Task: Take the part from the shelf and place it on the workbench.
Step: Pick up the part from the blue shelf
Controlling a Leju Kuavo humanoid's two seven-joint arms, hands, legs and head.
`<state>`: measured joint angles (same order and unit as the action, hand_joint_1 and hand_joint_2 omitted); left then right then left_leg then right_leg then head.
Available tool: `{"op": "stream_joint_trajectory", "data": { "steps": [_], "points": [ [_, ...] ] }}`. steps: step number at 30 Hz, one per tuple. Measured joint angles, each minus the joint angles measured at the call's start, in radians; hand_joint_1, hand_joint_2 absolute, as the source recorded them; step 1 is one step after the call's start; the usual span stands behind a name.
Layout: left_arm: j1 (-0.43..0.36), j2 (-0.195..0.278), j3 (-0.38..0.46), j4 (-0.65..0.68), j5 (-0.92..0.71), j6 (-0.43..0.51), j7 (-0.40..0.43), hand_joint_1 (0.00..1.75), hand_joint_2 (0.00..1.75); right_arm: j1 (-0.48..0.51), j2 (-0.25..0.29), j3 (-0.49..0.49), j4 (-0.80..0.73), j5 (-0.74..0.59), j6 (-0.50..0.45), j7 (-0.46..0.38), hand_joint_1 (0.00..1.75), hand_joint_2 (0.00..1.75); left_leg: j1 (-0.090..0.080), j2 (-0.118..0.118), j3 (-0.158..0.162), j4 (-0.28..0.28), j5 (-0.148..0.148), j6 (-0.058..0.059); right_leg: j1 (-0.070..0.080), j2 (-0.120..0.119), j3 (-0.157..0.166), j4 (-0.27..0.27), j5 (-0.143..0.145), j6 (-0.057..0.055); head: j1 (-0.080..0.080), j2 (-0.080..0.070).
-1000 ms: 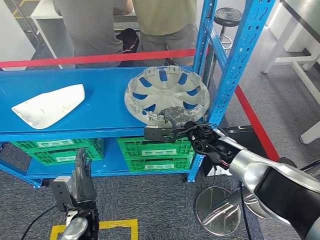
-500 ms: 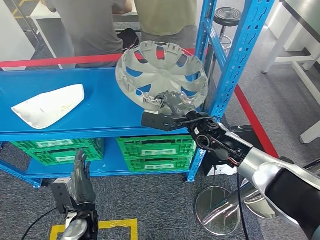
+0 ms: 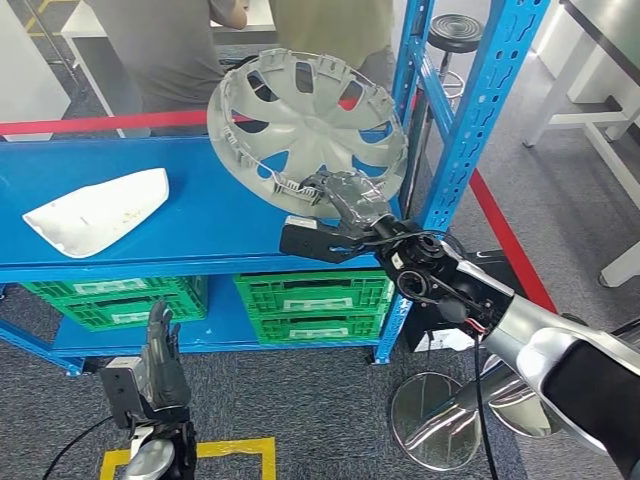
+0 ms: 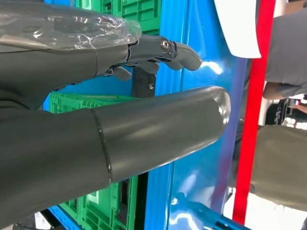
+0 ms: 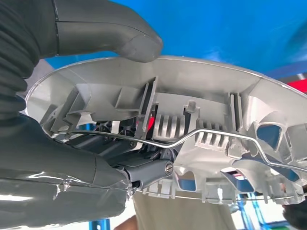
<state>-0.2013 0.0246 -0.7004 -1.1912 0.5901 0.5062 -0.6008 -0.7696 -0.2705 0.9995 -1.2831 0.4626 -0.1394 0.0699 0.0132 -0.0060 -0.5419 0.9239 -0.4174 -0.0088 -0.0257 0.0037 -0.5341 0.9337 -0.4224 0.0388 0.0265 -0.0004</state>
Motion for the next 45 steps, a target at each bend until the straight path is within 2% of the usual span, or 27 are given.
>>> {"op": "stream_joint_trajectory", "data": {
  "steps": [9, 22, 26, 45],
  "points": [
    [0.001, -0.002, 0.000, 0.000, 0.006, -0.008, -0.016, 0.00, 0.00, 0.004, 0.001, 0.014, -0.036, 0.036, 0.001, -0.030, 1.75, 1.75, 0.000, -0.001, -0.001, 0.000, 0.000, 0.000, 0.000, -0.001, 0.000, 0.001, 0.000, 0.000, -0.001, 0.000],
    [0.004, -0.002, 0.000, 0.000, 0.006, -0.012, -0.022, 0.00, 0.00, -0.026, 0.015, 0.048, -0.099, 0.074, 0.020, -0.020, 1.75, 1.75, 0.000, -0.001, -0.001, 0.000, 0.000, 0.000, 0.000, -0.001, -0.001, 0.001, 0.000, 0.000, -0.001, 0.000],
    [0.003, -0.006, 0.000, 0.000, 0.001, -0.018, -0.022, 0.00, 1.75, -0.043, 0.019, 0.049, -0.110, 0.080, 0.026, -0.015, 1.75, 1.75, 0.000, -0.001, -0.001, 0.000, 0.000, 0.000, 0.000, -0.001, -0.001, 0.001, 0.000, 0.000, 0.000, 0.000],
    [0.003, -0.008, 0.000, -0.002, -0.009, 0.012, -0.026, 0.00, 1.75, -0.099, 0.051, 0.072, -0.142, 0.110, 0.042, -0.035, 1.75, 1.75, 0.000, -0.001, -0.002, 0.000, 0.000, 0.000, 0.000, -0.001, -0.001, 0.002, 0.000, 0.000, -0.001, 0.000]
  ]
}}
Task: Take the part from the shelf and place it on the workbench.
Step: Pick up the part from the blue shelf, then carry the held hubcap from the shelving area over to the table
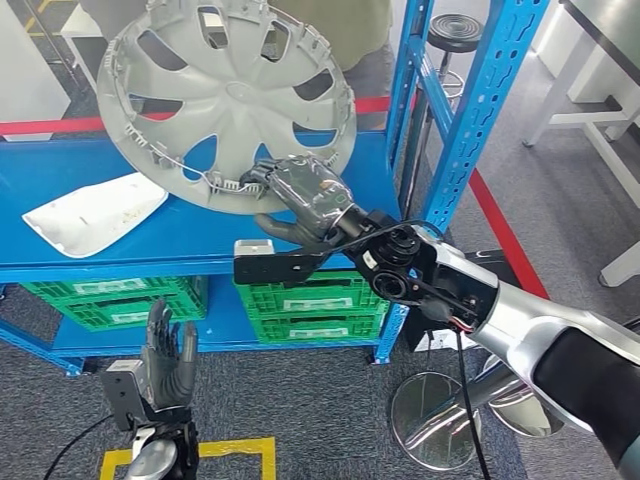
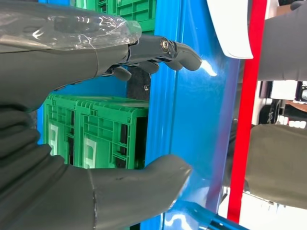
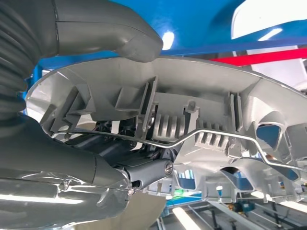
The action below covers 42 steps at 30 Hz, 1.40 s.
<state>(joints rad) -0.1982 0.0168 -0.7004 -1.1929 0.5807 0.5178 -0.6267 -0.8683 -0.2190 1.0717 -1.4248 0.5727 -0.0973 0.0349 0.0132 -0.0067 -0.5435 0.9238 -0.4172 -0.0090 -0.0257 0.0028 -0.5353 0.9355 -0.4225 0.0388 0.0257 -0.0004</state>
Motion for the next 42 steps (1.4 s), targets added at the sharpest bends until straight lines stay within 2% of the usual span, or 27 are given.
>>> {"op": "stream_joint_trajectory", "data": {
  "steps": [30, 42],
  "points": [
    [0.005, 0.004, 0.000, -0.001, 0.002, -0.011, -0.013, 0.00, 1.75, -0.004, 0.011, 0.012, 0.000, 0.000, -0.003, 0.006, 1.75, 1.75, 0.000, 0.000, 0.000, 0.000, 0.000, 0.000, 0.000, 0.000, -0.001, 0.000, 0.000, 0.000, 0.000, 0.000],
    [0.006, 0.004, 0.000, -0.003, -0.005, -0.002, -0.008, 0.00, 1.75, 0.007, 0.011, 0.003, 0.000, -0.052, -0.024, 0.008, 1.75, 1.75, 0.000, 0.000, 0.000, 0.000, 0.000, 0.000, 0.000, 0.000, -0.001, 0.000, 0.000, 0.000, 0.000, 0.000]
  ]
}}
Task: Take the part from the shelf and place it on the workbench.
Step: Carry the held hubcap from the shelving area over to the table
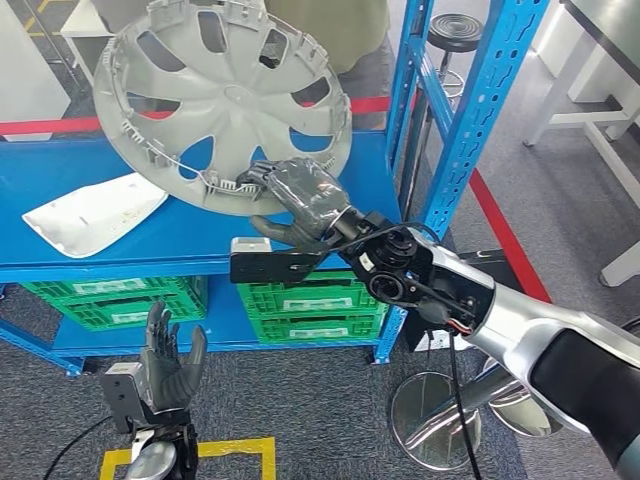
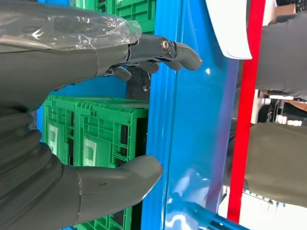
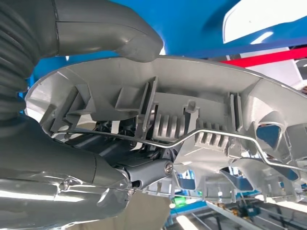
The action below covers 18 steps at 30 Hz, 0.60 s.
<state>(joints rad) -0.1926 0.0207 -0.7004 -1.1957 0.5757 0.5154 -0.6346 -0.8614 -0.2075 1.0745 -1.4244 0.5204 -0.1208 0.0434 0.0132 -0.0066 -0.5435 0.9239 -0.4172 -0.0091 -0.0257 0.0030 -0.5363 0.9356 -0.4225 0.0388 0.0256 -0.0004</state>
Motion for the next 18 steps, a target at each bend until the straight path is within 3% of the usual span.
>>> {"op": "stream_joint_trajectory", "data": {
  "steps": [18],
  "points": [
    [-0.004, 0.003, 0.000, -0.015, -0.003, 0.019, 0.017, 0.00, 1.75, 0.026, 0.000, -0.015, 0.000, -0.101, -0.051, -0.005, 1.75, 1.75, 0.000, 0.000, 0.000, 0.000, 0.000, 0.000, 0.000, 0.000, 0.000, 0.000, 0.000, 0.000, 0.000, 0.000]
  ]
}}
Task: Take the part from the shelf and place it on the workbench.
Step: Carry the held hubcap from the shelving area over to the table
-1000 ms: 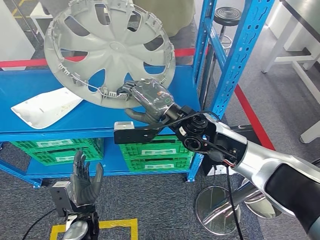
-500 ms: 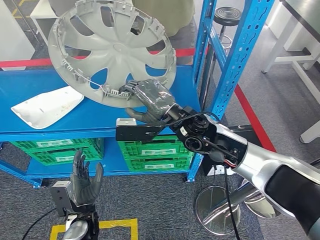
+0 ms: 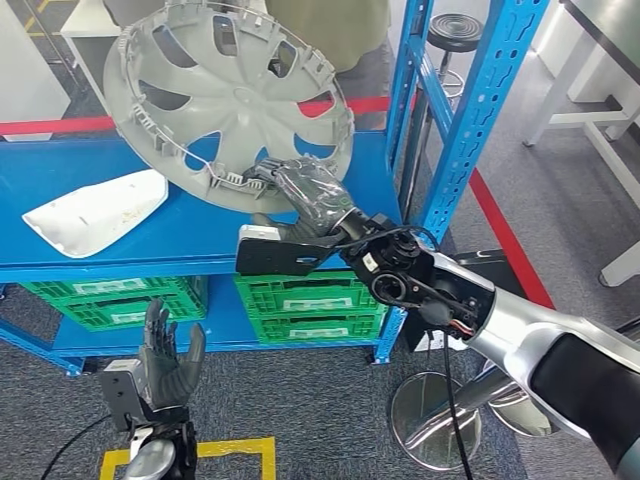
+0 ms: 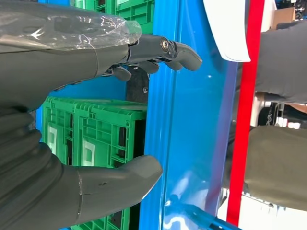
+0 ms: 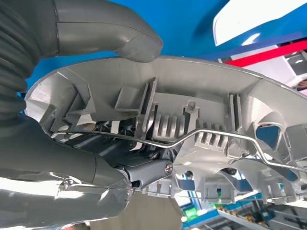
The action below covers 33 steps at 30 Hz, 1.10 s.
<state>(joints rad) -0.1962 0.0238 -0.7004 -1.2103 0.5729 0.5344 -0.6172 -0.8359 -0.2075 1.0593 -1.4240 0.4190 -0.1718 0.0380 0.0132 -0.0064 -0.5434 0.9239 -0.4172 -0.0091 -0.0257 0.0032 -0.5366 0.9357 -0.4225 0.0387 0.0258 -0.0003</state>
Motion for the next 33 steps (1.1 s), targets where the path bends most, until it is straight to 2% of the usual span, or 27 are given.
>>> {"op": "stream_joint_trajectory", "data": {
  "steps": [11, 33],
  "points": [
    [-0.006, 0.001, 0.000, 0.000, 0.004, -0.003, 0.000, 0.00, 1.75, 0.050, 0.000, -0.001, 0.000, -0.002, -0.011, 0.001, 1.75, 1.75, 0.000, 0.000, 0.000, 0.000, 0.000, 0.000, 0.000, 0.000, 0.000, 0.000, 0.000, 0.000, 0.000, 0.000],
    [-0.007, 0.004, 0.000, -0.007, 0.003, 0.006, 0.007, 0.00, 1.75, 0.056, 0.000, -0.001, 0.002, -0.007, -0.007, -0.006, 1.75, 1.75, 0.000, 0.000, 0.000, 0.000, 0.000, 0.000, 0.000, 0.000, 0.000, 0.000, 0.000, 0.000, -0.001, 0.000]
  ]
}}
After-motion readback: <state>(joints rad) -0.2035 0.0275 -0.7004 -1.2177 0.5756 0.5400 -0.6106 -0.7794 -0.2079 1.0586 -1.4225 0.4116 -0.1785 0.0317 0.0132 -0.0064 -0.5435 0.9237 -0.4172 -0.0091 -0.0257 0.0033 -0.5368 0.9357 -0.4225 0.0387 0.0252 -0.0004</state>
